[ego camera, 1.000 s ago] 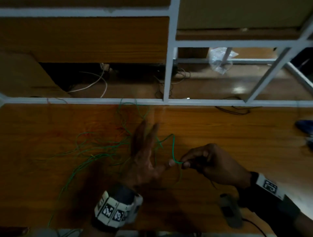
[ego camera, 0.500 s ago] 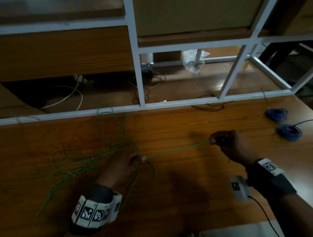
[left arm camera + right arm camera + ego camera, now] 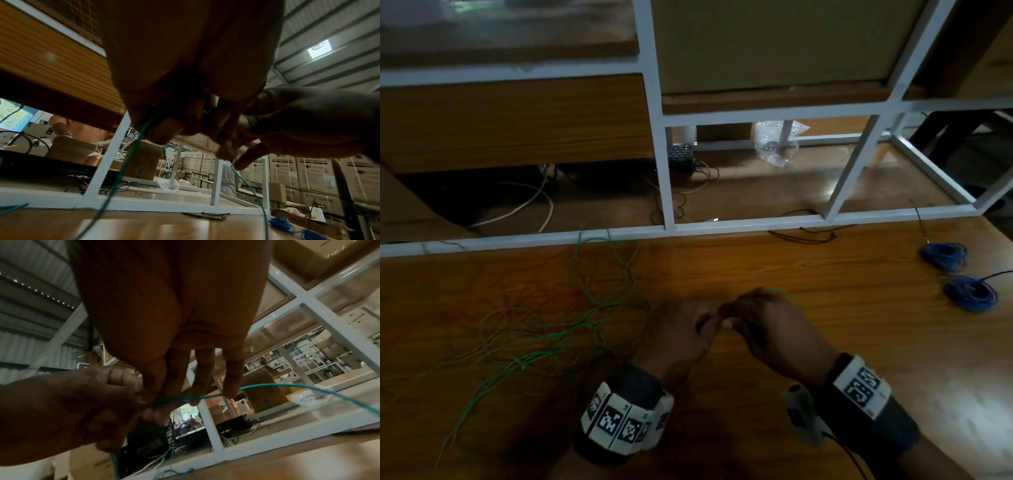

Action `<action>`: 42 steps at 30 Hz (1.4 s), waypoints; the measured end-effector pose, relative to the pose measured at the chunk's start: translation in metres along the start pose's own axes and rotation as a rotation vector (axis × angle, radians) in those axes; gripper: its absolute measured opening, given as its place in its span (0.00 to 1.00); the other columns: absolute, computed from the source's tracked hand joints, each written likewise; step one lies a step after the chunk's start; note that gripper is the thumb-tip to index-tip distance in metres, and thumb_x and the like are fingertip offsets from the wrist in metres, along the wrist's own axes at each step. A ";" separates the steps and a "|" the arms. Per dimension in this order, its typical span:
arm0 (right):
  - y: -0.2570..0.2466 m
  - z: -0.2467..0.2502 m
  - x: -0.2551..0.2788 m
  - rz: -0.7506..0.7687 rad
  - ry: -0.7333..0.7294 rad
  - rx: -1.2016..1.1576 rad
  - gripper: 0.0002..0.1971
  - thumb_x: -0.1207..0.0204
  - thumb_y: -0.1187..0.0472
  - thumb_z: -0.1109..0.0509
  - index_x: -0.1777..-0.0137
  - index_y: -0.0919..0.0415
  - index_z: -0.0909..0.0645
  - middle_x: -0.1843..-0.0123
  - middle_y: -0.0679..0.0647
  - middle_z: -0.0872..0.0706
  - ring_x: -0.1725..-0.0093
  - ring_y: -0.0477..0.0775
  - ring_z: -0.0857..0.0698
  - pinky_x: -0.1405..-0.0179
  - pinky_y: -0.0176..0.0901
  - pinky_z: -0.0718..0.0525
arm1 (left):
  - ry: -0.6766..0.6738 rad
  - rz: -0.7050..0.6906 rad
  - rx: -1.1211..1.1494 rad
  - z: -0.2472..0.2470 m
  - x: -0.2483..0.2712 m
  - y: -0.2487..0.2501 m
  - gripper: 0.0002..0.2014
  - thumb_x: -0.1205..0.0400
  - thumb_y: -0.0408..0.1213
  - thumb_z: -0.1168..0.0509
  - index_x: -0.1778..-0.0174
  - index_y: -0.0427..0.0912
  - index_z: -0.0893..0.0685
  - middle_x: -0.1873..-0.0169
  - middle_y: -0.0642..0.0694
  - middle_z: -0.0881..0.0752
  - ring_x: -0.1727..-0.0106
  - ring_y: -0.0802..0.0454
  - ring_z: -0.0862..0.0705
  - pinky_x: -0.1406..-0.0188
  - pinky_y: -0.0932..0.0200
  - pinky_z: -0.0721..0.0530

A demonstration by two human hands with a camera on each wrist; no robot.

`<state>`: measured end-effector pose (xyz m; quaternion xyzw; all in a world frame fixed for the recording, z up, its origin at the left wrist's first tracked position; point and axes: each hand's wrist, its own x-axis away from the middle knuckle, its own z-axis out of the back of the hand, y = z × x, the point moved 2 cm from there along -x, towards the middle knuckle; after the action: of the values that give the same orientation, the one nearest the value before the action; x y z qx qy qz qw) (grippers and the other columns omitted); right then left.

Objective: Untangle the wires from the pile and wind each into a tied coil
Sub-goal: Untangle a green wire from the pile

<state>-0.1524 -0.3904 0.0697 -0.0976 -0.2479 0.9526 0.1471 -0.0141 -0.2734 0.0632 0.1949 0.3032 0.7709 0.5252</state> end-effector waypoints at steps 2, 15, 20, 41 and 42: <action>0.008 0.007 0.004 0.069 0.010 0.014 0.13 0.17 0.49 0.33 0.44 0.49 0.08 0.50 0.45 0.07 0.44 0.54 0.15 0.54 0.50 0.14 | -0.017 0.015 0.065 0.010 0.003 -0.004 0.11 0.18 0.53 0.33 0.59 0.53 0.11 0.66 0.54 0.12 0.65 0.56 0.16 0.67 0.52 0.19; 0.059 0.046 0.030 -0.295 0.165 0.052 0.12 0.23 0.60 0.20 0.43 0.44 0.08 0.51 0.45 0.19 0.48 0.50 0.23 0.56 0.41 0.19 | 0.124 0.184 0.092 0.085 0.022 -0.052 0.07 0.21 0.48 0.28 0.63 0.54 0.09 0.77 0.63 0.15 0.76 0.68 0.20 0.77 0.72 0.27; 0.017 0.010 0.022 -0.239 -0.011 0.211 0.32 0.18 0.47 0.28 0.15 0.43 0.32 0.17 0.46 0.27 0.22 0.52 0.27 0.28 0.46 0.20 | 0.025 0.015 0.021 0.052 0.007 -0.030 0.04 0.19 0.41 0.27 0.59 0.55 0.10 0.71 0.70 0.19 0.62 0.79 0.19 0.67 0.80 0.27; 0.064 0.018 0.002 -0.331 0.164 0.243 0.14 0.18 0.54 0.28 0.35 0.40 0.14 0.34 0.45 0.11 0.19 0.63 0.28 0.30 0.68 0.23 | 0.050 0.350 0.253 0.045 0.011 -0.058 0.04 0.21 0.55 0.30 0.53 0.65 0.17 0.56 0.63 0.15 0.54 0.67 0.17 0.61 0.72 0.22; 0.059 0.011 0.001 -0.398 0.102 0.294 0.20 0.16 0.48 0.33 0.25 0.42 0.21 0.24 0.48 0.17 0.15 0.65 0.34 0.24 0.71 0.27 | 0.050 0.321 0.227 0.042 0.009 -0.054 0.04 0.20 0.55 0.31 0.52 0.65 0.17 0.56 0.65 0.16 0.53 0.68 0.18 0.59 0.71 0.20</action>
<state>-0.1699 -0.4443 0.0495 -0.0724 -0.1133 0.9246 0.3565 0.0459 -0.2396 0.0576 0.2795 0.3664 0.8101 0.3624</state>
